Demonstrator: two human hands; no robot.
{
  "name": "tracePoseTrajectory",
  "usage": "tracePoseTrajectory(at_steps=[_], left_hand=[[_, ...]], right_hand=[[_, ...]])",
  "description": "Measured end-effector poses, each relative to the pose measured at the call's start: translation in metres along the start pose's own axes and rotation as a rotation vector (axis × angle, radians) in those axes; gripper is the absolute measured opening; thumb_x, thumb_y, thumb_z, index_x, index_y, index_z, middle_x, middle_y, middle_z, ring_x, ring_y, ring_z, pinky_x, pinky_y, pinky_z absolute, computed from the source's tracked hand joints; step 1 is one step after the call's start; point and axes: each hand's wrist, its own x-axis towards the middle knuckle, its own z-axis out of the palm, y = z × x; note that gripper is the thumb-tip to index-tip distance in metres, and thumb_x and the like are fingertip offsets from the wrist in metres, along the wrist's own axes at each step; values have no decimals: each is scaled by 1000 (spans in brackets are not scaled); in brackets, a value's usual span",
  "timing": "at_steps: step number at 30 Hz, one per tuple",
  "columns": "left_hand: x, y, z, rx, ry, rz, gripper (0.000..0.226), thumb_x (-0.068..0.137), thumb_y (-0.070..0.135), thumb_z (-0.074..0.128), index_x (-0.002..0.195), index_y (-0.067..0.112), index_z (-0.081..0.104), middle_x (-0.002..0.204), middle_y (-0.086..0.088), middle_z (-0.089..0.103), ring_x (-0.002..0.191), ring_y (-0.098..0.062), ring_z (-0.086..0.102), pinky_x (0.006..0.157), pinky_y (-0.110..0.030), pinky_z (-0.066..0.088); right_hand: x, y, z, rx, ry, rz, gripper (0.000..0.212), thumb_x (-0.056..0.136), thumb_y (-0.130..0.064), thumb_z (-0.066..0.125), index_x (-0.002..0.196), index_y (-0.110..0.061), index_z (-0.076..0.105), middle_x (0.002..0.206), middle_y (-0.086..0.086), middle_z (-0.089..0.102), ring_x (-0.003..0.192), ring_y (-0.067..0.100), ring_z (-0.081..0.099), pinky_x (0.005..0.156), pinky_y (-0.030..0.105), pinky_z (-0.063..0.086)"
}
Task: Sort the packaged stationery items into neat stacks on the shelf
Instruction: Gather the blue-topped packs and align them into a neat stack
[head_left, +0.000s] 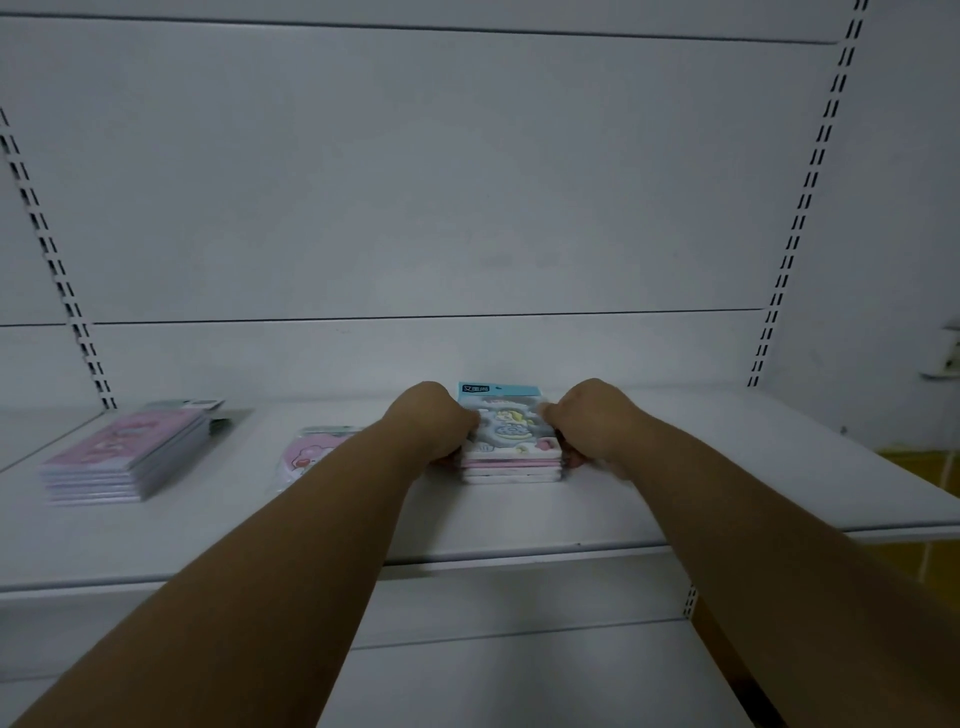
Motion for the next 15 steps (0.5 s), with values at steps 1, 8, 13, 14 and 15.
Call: tracePoseTrajectory(at_steps=[1,8,13,14,15], left_hand=[[4,-2,2,1,26,10,31,94,40,57,93,9,54,66,-1,48,56,-10,44,45,-21,31],[-6,-12,1,55,88,73,31,90,38,62,92,8,67,76,-5,72,60,-17,72,62,-26,58],[-16,-13,4,92,133,141,31,88,38,65,103,12,69,91,-3,72,73,-18,67,65,-25,56],[-19,-13,5,98,146,153,31,89,39,63,104,12,69,91,-3,72,75,-18,66,64,-25,53],[-22,-13,5,99,168,160,32,90,41,62,104,12,68,91,-3,71,76,-18,65,62,-25,50]], right_hand=[[-3,2,-1,20,7,-7,31,94,-28,56,71,-8,58,67,10,63,54,22,61,53,28,54],[-19,11,-1,-98,144,-135,25,90,-28,62,78,-6,69,74,12,70,65,22,63,69,36,56],[-23,13,-1,-106,171,-170,29,89,-31,64,75,-6,68,74,13,71,70,26,67,71,37,56],[-24,13,0,-109,189,-175,31,90,-32,62,76,-6,67,74,13,71,71,27,68,72,37,56],[-26,14,1,-114,212,-183,33,91,-34,60,76,-6,66,74,12,70,72,27,67,71,36,55]])
